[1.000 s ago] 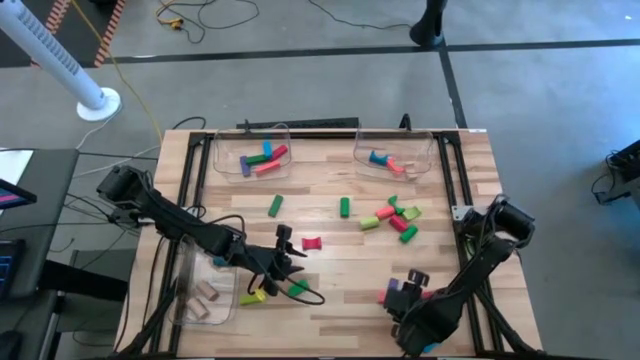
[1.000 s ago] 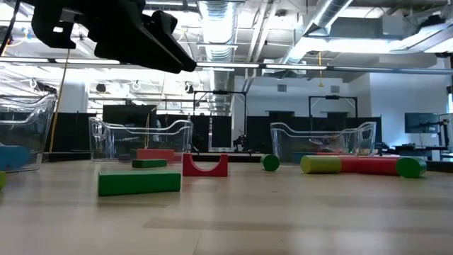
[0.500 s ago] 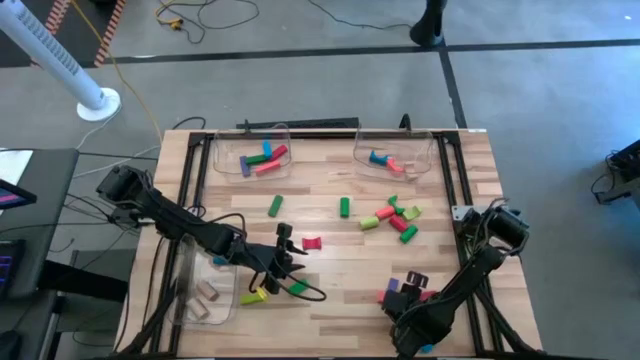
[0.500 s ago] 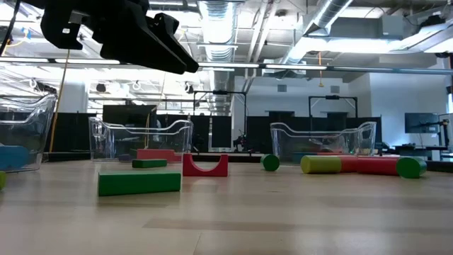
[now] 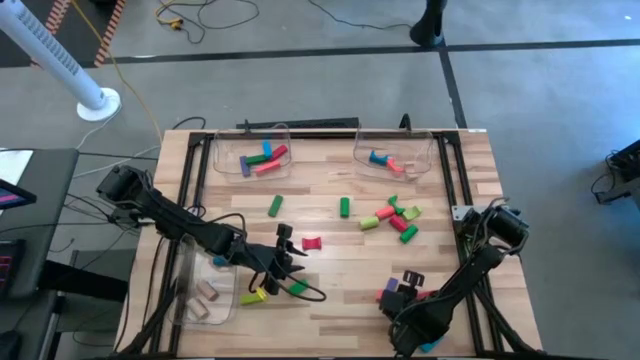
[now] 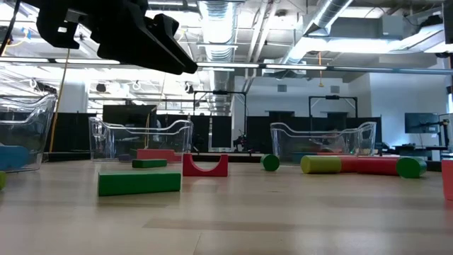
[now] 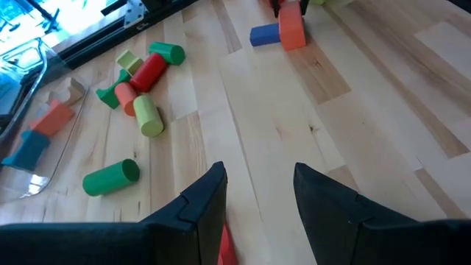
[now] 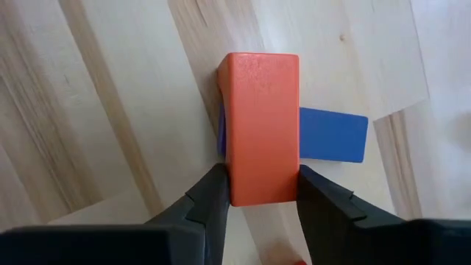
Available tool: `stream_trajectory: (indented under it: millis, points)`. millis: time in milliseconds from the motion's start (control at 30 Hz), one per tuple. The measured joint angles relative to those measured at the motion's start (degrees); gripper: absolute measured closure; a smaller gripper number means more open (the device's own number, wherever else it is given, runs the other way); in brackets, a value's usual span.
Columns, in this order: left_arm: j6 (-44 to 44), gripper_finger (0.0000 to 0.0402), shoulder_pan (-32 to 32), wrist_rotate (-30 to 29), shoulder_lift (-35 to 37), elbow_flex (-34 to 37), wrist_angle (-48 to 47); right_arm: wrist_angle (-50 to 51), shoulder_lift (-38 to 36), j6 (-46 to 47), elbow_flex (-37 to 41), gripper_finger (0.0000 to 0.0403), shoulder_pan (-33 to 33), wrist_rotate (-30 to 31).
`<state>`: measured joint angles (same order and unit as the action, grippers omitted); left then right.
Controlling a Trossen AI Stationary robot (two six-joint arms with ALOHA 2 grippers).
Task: Sort blocks by size
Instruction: Put the orange arch block into the top right transparent bin
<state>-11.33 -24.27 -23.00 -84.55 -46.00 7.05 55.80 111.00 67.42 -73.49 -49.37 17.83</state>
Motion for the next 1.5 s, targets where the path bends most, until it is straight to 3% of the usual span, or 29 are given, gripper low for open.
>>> stream_trajectory:
  millis: [200,433,600,1100,1233,1500]
  points:
    - [-0.1,0.0248,0.0,0.0,0.0,0.0,0.0,-0.3,0.0,-0.1,-1.2,0.023,0.0,-0.5]
    - [-1.1,0.0248,0.0,0.0,0.0,0.0,0.4,0.7,-0.3,-4.2,-4.4,0.0245,0.7,0.0]
    - [-1.9,0.0248,0.0,0.1,0.0,0.0,1.7,1.5,-0.4,-8.4,-7.5,0.0236,2.0,3.3]
    - [0.6,0.0247,3.1,9.3,0.0,0.0,13.1,3.3,-0.4,-21.8,-11.6,0.0238,9.7,12.5]
    - [0.6,0.0228,3.6,9.3,0.0,0.0,13.8,1.8,-0.4,-25.7,-11.6,0.0238,11.8,14.1]
    - [0.9,0.0154,5.2,12.3,0.0,0.0,14.0,-1.8,-0.4,-33.5,-11.6,0.0238,15.9,16.1]
